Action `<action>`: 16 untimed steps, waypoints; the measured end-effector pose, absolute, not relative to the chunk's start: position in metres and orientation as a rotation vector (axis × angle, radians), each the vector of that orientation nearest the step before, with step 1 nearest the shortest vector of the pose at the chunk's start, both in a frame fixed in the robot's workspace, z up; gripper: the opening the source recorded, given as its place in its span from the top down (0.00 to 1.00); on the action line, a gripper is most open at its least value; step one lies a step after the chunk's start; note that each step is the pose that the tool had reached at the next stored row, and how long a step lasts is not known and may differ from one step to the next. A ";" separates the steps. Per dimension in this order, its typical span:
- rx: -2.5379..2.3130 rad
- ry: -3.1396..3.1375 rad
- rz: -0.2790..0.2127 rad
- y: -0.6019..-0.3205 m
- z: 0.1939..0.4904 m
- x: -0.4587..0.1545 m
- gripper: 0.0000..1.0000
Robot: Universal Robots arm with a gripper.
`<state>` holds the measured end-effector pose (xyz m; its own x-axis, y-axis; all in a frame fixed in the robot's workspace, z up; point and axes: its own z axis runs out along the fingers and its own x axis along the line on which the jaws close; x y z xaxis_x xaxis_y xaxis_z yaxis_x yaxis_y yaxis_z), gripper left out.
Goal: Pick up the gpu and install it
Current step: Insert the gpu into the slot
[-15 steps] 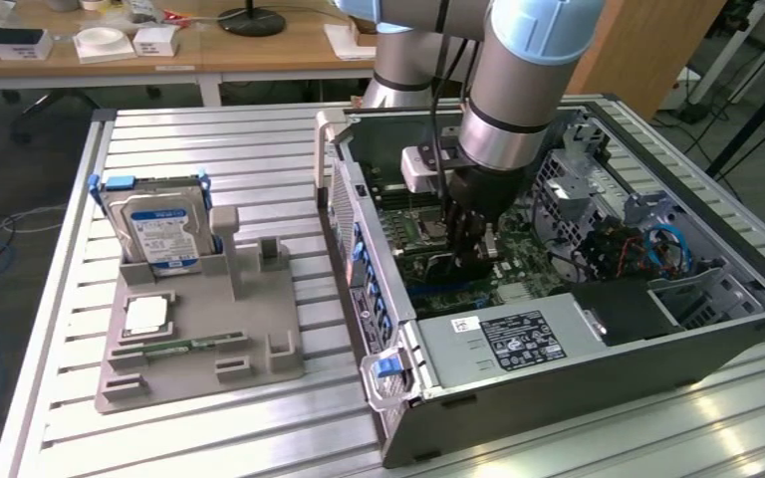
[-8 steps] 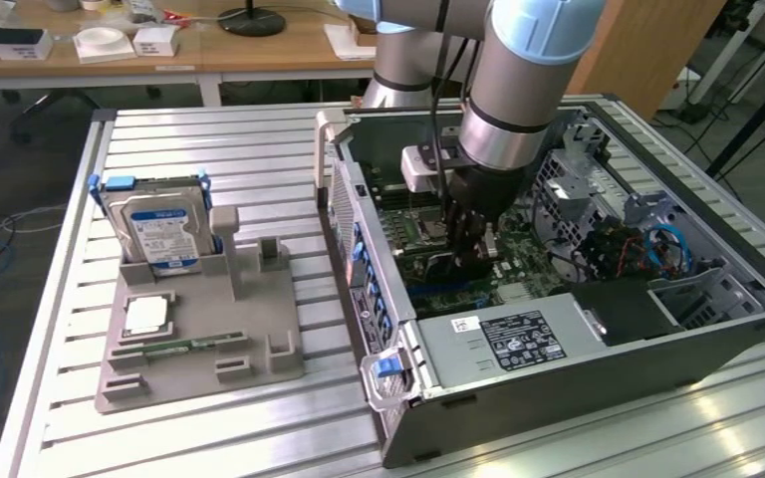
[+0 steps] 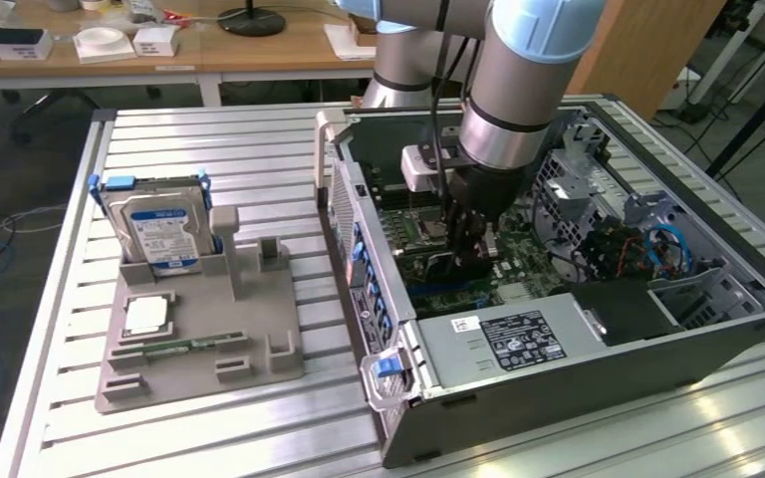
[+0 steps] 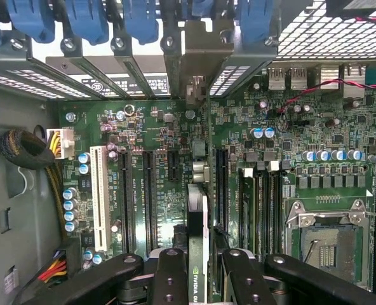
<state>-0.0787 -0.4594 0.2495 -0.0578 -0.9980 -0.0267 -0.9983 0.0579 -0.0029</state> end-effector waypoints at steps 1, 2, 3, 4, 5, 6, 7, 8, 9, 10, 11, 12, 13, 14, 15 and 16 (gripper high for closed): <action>-2.141 2.269 0.025 -0.459 0.249 -0.079 0.74; -2.141 2.269 0.025 -0.459 0.249 -0.079 0.74; -2.141 2.269 0.025 -0.459 0.249 -0.079 0.74; -2.141 2.269 0.025 -0.459 0.250 -0.079 0.74; -2.141 2.269 0.025 -0.459 0.249 -0.079 0.74; -2.141 2.269 0.024 -0.459 0.249 -0.079 0.74; -2.141 2.269 0.024 -0.459 0.249 -0.079 0.74; -2.141 2.269 0.024 -0.459 0.249 -0.079 0.74; -2.141 2.269 0.024 -0.459 0.249 -0.079 0.74; -2.141 2.269 0.024 -0.459 0.248 -0.079 0.74; -2.141 2.269 0.024 -0.459 0.248 -0.079 0.74; -2.141 2.269 0.024 -0.459 0.248 -0.079 0.74; -2.141 2.269 0.024 -0.459 0.248 -0.079 0.74; -2.141 2.269 0.024 -0.459 0.248 -0.079 0.74; -2.141 2.269 0.024 -0.459 0.248 -0.079 0.74; -2.141 2.269 0.024 -0.459 0.248 -0.079 0.74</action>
<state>-0.0789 -0.4594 0.2481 -0.0579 -0.9980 -0.0267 -0.9983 0.0580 -0.0041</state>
